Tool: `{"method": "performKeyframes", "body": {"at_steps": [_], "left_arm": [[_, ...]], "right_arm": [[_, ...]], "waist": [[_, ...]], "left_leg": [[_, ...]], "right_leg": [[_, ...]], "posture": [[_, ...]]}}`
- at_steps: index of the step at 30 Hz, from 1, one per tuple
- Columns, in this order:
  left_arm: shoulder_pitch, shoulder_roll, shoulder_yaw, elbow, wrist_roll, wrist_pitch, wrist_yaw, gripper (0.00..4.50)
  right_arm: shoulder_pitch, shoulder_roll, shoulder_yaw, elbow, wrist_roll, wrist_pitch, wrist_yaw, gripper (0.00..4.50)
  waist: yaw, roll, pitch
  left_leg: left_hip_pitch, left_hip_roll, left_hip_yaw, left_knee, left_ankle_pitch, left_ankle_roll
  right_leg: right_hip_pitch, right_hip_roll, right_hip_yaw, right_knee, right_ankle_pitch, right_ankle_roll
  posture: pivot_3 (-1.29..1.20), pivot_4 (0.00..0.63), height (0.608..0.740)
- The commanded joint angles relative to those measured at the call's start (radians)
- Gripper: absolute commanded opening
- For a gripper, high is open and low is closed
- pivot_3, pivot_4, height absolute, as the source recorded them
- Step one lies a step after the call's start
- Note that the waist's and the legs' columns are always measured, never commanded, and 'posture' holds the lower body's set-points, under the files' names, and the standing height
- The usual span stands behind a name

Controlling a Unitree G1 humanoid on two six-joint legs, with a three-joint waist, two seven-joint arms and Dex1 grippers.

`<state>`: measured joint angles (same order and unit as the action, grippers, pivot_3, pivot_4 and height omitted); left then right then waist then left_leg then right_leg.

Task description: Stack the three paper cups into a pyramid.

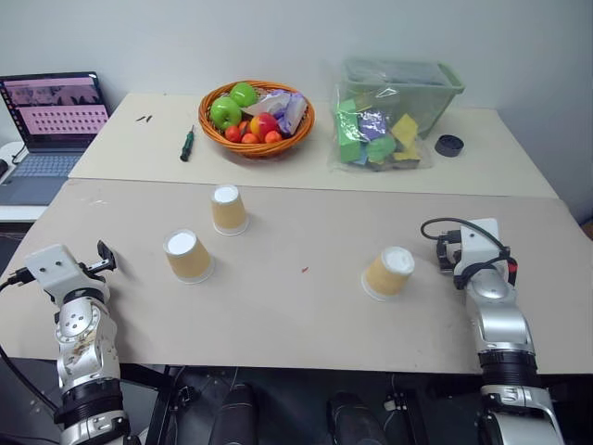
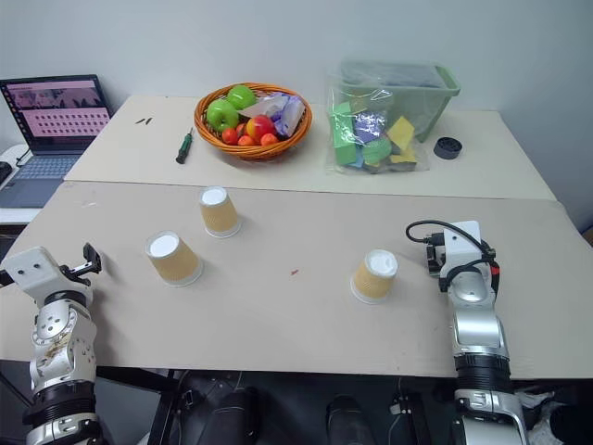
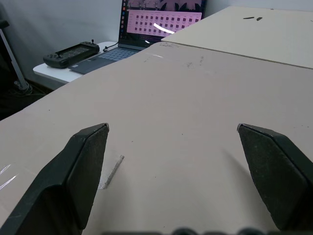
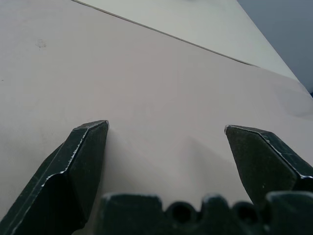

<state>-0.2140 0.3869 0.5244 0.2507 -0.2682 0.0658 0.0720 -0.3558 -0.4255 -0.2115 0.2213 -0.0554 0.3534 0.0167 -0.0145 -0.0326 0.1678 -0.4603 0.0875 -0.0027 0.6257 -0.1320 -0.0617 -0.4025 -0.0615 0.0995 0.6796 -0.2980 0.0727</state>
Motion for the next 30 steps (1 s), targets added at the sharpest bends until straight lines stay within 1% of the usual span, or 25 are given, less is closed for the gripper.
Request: {"method": "performKeyframes", "body": {"at_steps": [1,2,3,4,8,9,10,11,14,15,16,17,18,19,20,22,23,24,26,28,30], "left_arm": [[-0.012,-0.003,-0.011,-0.029,0.007,-0.026,-0.009,4.5],[-0.013,-0.01,-0.018,-0.028,0.004,-0.023,-0.014,4.5],[-0.014,-0.015,-0.023,-0.027,0.004,-0.019,-0.018,4.5],[-0.014,-0.019,-0.025,-0.025,0.003,-0.018,-0.02,4.5],[-0.015,-0.021,-0.025,-0.018,0.005,-0.021,-0.025,4.5],[-0.014,-0.022,-0.026,-0.018,0.003,-0.021,-0.027,4.5],[-0.014,-0.022,-0.028,-0.016,0.003,-0.021,-0.031,4.5],[-0.013,-0.022,-0.03,-0.015,0.002,-0.021,-0.033,4.5],[-0.012,-0.024,-0.036,-0.01,0.002,-0.02,-0.042,4.5],[-0.014,-0.023,-0.038,-0.008,0.001,-0.02,-0.048,4.5],[-0.016,-0.022,-0.039,-0.006,0.0,-0.019,-0.052,4.5],[-0.018,-0.02,-0.041,-0.003,0.001,-0.018,-0.056,4.5],[-0.02,-0.017,-0.042,0.0,0.002,-0.018,-0.061,4.5],[-0.021,-0.012,-0.042,0.004,0.002,-0.017,-0.068,4.5],[-0.022,-0.004,-0.042,0.007,0.002,-0.016,-0.077,4.5],[-0.006,0.019,-0.04,0.003,-0.003,-0.012,-0.114,4.5],[0.009,0.031,-0.037,-0.004,-0.007,-0.01,-0.135,4.5],[0.036,0.049,-0.033,-0.018,-0.014,-0.005,-0.169,4.5],[0.116,0.096,-0.038,-0.056,-0.026,0.003,-0.265,4.5],[0.228,0.149,-0.042,-0.109,-0.03,0.002,-0.377,4.5],[0.348,0.193,-0.018,-0.165,-0.046,0.008,-0.466,4.5]], "right_arm": [[-0.046,-0.028,-0.123,-0.007,0.044,0.028,-0.069,4.46],[-0.095,-0.02,-0.222,0.006,0.121,0.067,-0.106,4.46],[-0.134,-0.012,-0.287,0.005,0.192,0.091,-0.111,4.46],[-0.164,-0.004,-0.308,-0.028,0.263,0.103,-0.066,4.46],[-0.213,0.025,-0.308,-0.182,0.469,0.165,0.111,4.46],[-0.228,0.024,-0.306,-0.245,0.544,0.201,0.157,4.46],[-0.256,0.019,-0.303,-0.333,0.667,0.262,0.217,4.46],[-0.274,0.013,-0.302,-0.391,0.752,0.306,0.253,4.46],[-0.276,-0.06,-0.268,-0.615,1.122,0.455,0.473,4.46],[-0.243,-0.108,-0.257,-0.693,1.248,0.498,0.593,4.46],[-0.218,-0.143,-0.251,-0.737,1.326,0.523,0.667,4.46],[-0.188,-0.198,-0.223,-0.771,1.352,0.551,0.749,4.46],[-0.162,-0.253,-0.182,-0.792,1.335,0.567,0.808,4.46],[-0.134,-0.324,-0.108,-0.819,1.258,0.565,0.865,4.46],[-0.109,-0.392,-0.032,-0.847,1.176,0.554,0.917,4.46],[-0.063,-0.537,0.148,-0.904,0.958,0.469,1.009,4.46],[-0.052,-0.583,0.213,-0.915,0.872,0.422,1.035,4.46],[-0.049,-0.606,0.273,-0.913,0.793,0.379,1.046,4.46],[-0.052,-0.603,0.345,-0.889,0.696,0.315,1.051,4.46],[-0.056,-0.573,0.378,-0.86,0.655,0.281,1.05,4.46],[-0.055,-0.551,0.393,-0.838,0.625,0.259,1.054,4.46]], "waist": [[0.0,0.0,0.0],[0.0,0.0,0.0],[0.003,0.001,0.001],[0.005,0.001,0.001],[-0.007,0.001,0.0],[-0.011,0.001,0.0],[-0.014,0.001,0.0],[-0.016,0.002,0.001],[-0.018,0.003,0.002],[-0.016,0.003,0.002],[-0.008,0.003,0.002],[-0.001,0.0,0.001],[0.004,-0.002,0.0],[0.005,-0.002,0.0],[0.005,-0.003,-0.001],[0.002,-0.003,-0.001],[0.001,-0.003,-0.001],[-0.001,-0.003,-0.001],[-0.013,-0.003,-0.001],[-0.026,-0.003,-0.001],[-0.031,-0.003,-0.001]], "left_leg": [[0.0,0.0,0.0,0.0,0.0,0.0],[0.0,0.0,0.0,0.0,0.0,0.0],[0.0,0.0,0.0,0.0,0.0,0.0],[-0.001,-0.001,0.0,0.001,0.0,0.0],[0.0,0.0,0.0,0.0,0.0,0.0],[0.0,0.0,0.0,-0.001,0.0,0.0],[0.0,0.0,0.0,-0.001,0.0,0.0],[0.0,0.0,0.0,-0.001,0.0,0.0],[-0.001,0.0,0.0,-0.001,0.0,0.0],[-0.001,0.0,0.0,-0.001,0.0,0.0],[-0.001,0.0,-0.001,-0.001,0.0,0.001],[-0.001,0.0,-0.002,-0.002,0.0,0.001],[-0.001,0.0,-0.002,-0.002,-0.001,0.001],[-0.001,0.0,-0.003,-0.001,-0.001,0.001],[0.0,0.0,-0.003,0.0,-0.001,0.001],[0.002,0.0,-0.003,0.001,-0.001,0.001],[0.002,0.0,-0.003,0.001,-0.001,0.001],[0.002,0.0,-0.002,0.001,-0.002,-0.003],[0.002,0.001,-0.001,0.0,-0.005,-0.006],[0.001,0.001,-0.001,-0.001,-0.004,-0.005],[0.001,0.001,0.0,-0.003,-0.001,-0.001]], "right_leg": [[0.0,0.0,0.0,0.0,0.0,0.0],[0.0,0.0,0.0,0.0,0.0,0.0],[0.0,0.0,0.0,0.0,0.0,0.0],[0.0,-0.001,0.0,0.0,0.0,0.0],[0.0,0.0,0.0,0.0,0.0,0.001],[0.0,0.0,0.0,0.0,0.0,0.0],[0.0,0.0,0.0,0.0,0.0,0.0],[0.0,0.0,0.0,0.0,0.0,0.0],[-0.001,0.0,0.0,0.0,0.0,0.0],[-0.001,0.0,0.0,0.001,0.0,0.0],[0.0,0.0,0.0,0.0,0.0,0.0],[0.001,0.0,-0.002,-0.001,0.0,0.0],[0.002,0.0,-0.003,-0.002,-0.001,0.0],[0.004,0.0,-0.004,-0.003,-0.001,-0.001],[0.005,0.0,-0.004,-0.004,-0.001,-0.001],[0.008,-0.001,-0.003,-0.008,0.0,-0.001],[0.007,-0.001,-0.003,-0.01,-0.002,-0.007],[0.006,-0.001,-0.003,-0.011,-0.001,-0.007],[0.001,-0.001,-0.002,-0.013,0.0,-0.007],[0.001,-0.001,-0.002,-0.013,0.002,-0.009],[0.001,-0.001,-0.001,-0.013,0.004,-0.003]], "posture": [[0.0,0.15,0.692],[0.0,0.15,0.692],[0.0,0.15,0.692],[0.0,0.15,0.692],[0.0,0.15,0.692],[0.0,0.15,0.692],[0.0,0.15,0.692],[0.0,0.15,0.692],[0.0,0.15,0.692],[0.0,0.15,0.692],[0.0,0.15,0.692],[0.0,0.15,0.692],[0.0,0.15,0.692],[0.0,0.15,0.692],[0.0,0.15,0.692],[0.0,0.15,0.692],[0.0,0.15,0.692],[0.0,0.15,0.692],[0.0,0.15,0.692],[0.0,0.15,0.692],[0.0,0.15,0.692]]}}
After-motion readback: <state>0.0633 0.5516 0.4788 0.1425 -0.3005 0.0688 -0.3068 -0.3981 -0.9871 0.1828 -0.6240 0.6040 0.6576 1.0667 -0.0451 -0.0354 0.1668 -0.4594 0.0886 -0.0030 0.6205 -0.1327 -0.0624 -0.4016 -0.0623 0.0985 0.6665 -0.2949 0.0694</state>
